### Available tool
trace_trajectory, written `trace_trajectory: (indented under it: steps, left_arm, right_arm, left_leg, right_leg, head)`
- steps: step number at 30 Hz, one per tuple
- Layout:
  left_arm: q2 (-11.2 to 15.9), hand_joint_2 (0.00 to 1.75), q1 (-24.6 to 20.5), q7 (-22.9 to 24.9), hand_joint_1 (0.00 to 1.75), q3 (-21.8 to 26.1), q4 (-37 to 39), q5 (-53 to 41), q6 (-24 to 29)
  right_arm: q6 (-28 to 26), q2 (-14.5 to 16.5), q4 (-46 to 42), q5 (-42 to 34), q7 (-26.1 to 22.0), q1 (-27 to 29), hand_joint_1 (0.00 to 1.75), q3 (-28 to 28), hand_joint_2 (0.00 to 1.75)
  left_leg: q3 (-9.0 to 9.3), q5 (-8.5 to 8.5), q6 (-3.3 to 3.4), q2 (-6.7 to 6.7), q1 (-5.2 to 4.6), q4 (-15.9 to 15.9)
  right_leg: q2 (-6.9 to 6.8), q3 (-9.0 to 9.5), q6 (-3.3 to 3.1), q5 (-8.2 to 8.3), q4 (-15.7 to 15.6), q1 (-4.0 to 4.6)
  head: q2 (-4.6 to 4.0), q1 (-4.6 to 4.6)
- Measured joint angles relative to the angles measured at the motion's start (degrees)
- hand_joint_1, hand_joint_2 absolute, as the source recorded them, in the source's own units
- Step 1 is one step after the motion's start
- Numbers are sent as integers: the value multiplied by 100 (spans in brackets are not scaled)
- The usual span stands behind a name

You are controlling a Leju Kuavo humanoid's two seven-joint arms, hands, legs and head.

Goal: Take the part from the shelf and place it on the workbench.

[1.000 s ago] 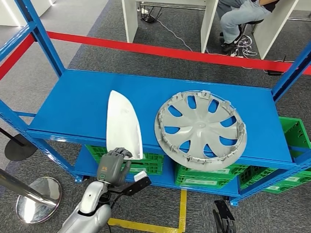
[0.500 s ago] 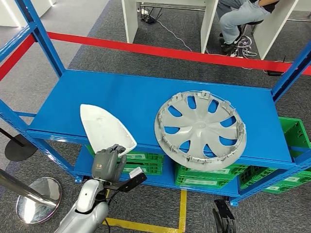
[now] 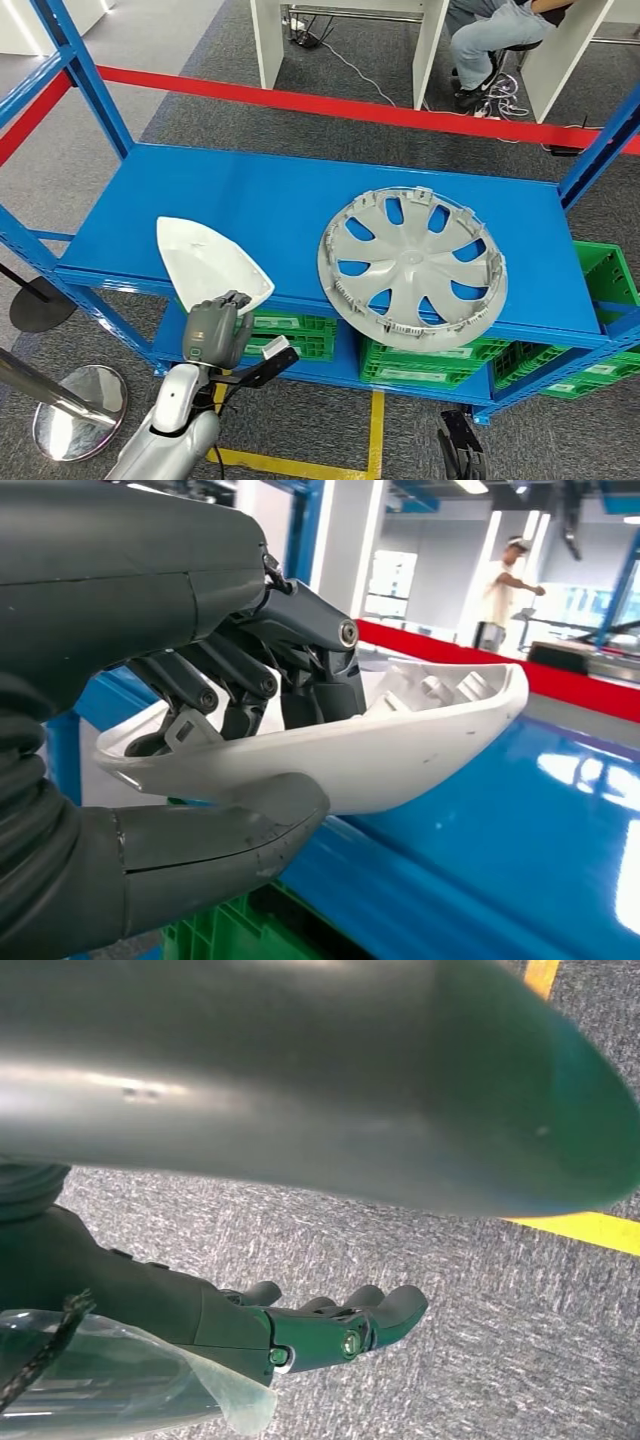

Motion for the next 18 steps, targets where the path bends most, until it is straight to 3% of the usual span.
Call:
trace_trajectory:
  steps: [5, 9, 18]
  left_arm:
    - [14, 175, 9, 23, 175, 25, -92, -63, 12]
    - [67, 175, 6, 127, 175, 14, -376, -687, 141]
    - [503, 175, -296, 419, 175, -222, -1640, -1705, 254]
  right_arm:
    - [2, 0, 0, -10, 0, -1, 0, 1, 0]
    - [6, 4, 1, -26, -3, -2, 0, 5, 0]
    - [-133, 180, 2, -120, 50, -20, 0, 42, 0]
  left_leg:
    - [-2, 0, 0, 0, 0, 0]
    - [-5, 0, 0, 0, 0, 0]
    - [-4, 2, 1, 0, 1, 0]
  right_leg:
    - [0, -1, 0, 0, 0, 0]
    - [-1, -6, 0, 0, 0, 0]
    - [-1, -8, 0, 0, 7, 1]
  head:
    - [0, 0]
    - [0, 1]
    - [0, 0]
